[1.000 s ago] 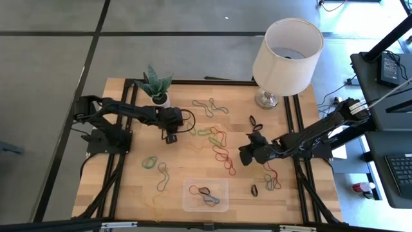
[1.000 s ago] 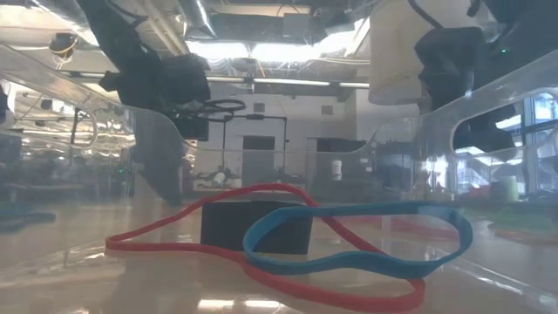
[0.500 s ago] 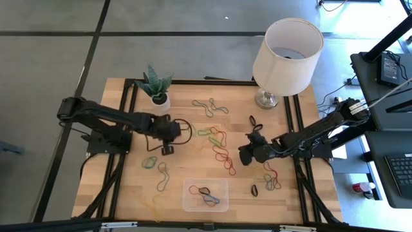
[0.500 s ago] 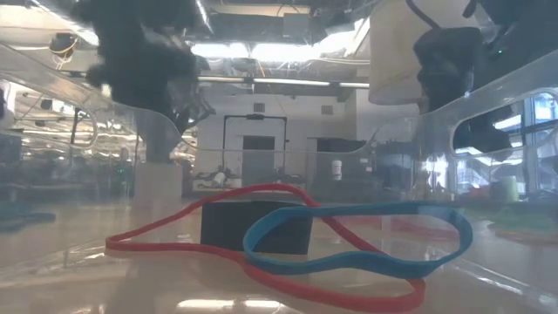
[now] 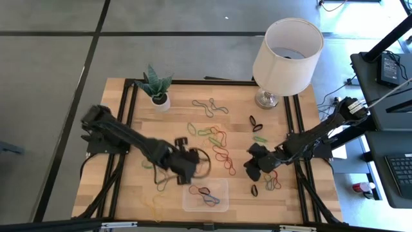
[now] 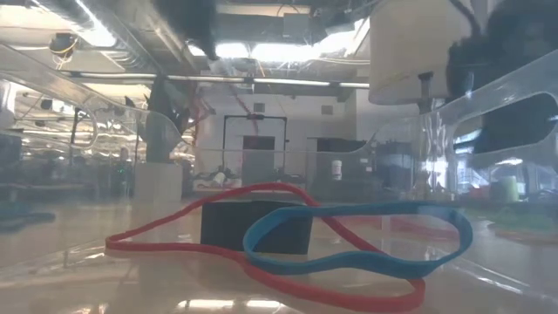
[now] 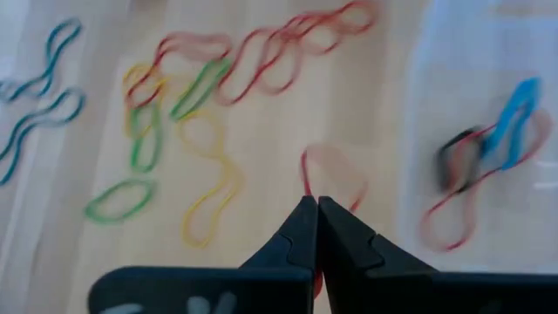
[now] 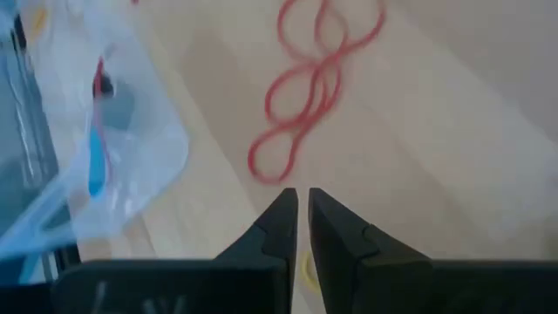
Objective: Pick and place rubber bands into bin
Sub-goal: Put the red rubber band into the transparent bin
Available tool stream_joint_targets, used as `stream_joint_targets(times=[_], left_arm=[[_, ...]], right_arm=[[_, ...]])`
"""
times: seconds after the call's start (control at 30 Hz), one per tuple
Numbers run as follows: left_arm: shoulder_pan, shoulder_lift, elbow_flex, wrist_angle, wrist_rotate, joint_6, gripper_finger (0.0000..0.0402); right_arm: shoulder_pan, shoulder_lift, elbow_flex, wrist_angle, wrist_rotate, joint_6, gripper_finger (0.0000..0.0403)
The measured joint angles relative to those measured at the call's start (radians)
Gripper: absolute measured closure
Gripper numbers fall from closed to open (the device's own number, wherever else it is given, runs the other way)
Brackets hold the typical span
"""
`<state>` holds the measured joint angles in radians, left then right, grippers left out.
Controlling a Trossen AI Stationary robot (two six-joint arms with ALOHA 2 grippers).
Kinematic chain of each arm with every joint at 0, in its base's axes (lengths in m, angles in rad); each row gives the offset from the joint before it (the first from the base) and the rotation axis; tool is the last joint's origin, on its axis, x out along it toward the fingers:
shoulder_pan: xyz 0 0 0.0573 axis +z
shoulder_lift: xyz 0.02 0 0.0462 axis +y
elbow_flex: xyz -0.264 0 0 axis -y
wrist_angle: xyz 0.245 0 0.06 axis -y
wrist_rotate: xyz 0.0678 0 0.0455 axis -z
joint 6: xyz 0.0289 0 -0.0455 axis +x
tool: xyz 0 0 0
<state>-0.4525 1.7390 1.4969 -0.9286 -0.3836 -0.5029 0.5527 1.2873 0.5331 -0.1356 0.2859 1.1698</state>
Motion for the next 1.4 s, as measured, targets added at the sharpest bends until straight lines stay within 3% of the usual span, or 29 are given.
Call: stream_joint_targets(times=[0.23,0.4,1.2,1.4], left_arm=[[-0.078,0.220,0.352,-0.075,-0.041,-0.016,0.0399],[-0.109,0.315,0.505,-0.099,-0.056,-0.023,0.0399],[-0.107,0.599,0.523,-0.064,0.189,-0.146,0.0397],[-0.108,0.614,0.523,-0.063,0.201,-0.165,0.0355]], right_arm=[[0.086,0.000,0.000,-0.017,0.000,0.000,0.0366],[0.118,0.000,0.000,-0.034,0.000,0.000,0.0366],[0.147,0.000,0.000,-0.041,0.035,0.003,0.0366],[0.147,0.000,0.000,-0.043,0.035,0.003,0.0366]])
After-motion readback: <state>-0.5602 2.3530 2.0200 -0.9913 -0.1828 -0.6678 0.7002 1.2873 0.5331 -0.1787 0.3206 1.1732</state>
